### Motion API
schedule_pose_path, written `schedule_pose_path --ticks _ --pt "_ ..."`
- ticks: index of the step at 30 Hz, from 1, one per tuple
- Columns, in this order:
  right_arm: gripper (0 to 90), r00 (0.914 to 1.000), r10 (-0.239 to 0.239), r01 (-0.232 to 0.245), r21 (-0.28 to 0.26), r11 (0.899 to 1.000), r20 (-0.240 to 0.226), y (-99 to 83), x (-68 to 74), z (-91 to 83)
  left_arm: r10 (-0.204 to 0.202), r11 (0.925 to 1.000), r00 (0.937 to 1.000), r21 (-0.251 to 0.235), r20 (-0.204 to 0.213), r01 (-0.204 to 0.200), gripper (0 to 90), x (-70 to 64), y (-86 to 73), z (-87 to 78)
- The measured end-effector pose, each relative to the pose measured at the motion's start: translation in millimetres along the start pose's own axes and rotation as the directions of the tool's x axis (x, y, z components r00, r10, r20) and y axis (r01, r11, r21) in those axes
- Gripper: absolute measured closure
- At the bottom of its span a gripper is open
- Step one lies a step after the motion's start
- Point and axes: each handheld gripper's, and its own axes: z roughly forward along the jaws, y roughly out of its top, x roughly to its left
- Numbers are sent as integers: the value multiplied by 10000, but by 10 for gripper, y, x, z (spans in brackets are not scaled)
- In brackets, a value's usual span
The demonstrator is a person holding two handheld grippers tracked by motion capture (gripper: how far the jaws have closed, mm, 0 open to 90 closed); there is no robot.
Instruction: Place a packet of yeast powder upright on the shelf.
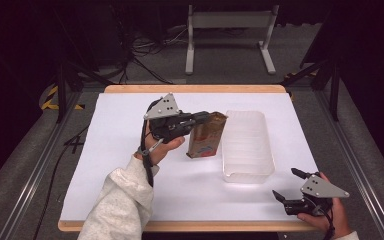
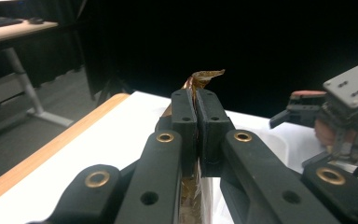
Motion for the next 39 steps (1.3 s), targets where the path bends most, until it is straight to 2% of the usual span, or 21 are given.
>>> schedule_pose_path --ticks 6,13,27,35,39 --pt "95 9999 26 -25 -117 9999 125 -1 -3 -16 315 9994 9976 -166 616 -305 873 -181 91 136" --pt "95 10000 -2 2 -63 10000 56 3 1 -3 476 9985 9926 -338 1113 -441 873 -299 169 301" --pt "94 10000 -42 42 -65 10000 27 -8 -3 -8 522 9984 9822 -319 1806 -472 873 -411 234 719" --pt "94 10000 -71 71 -5 10000 33 -12 3 -7 254 9986 9771 -516 2115 -148 872 -435 174 867" --pt "94 10000 -60 60 -11 10000 20 -14 1 -8 225 9987 9757 -494 2178 -120 872 -443 119 919"
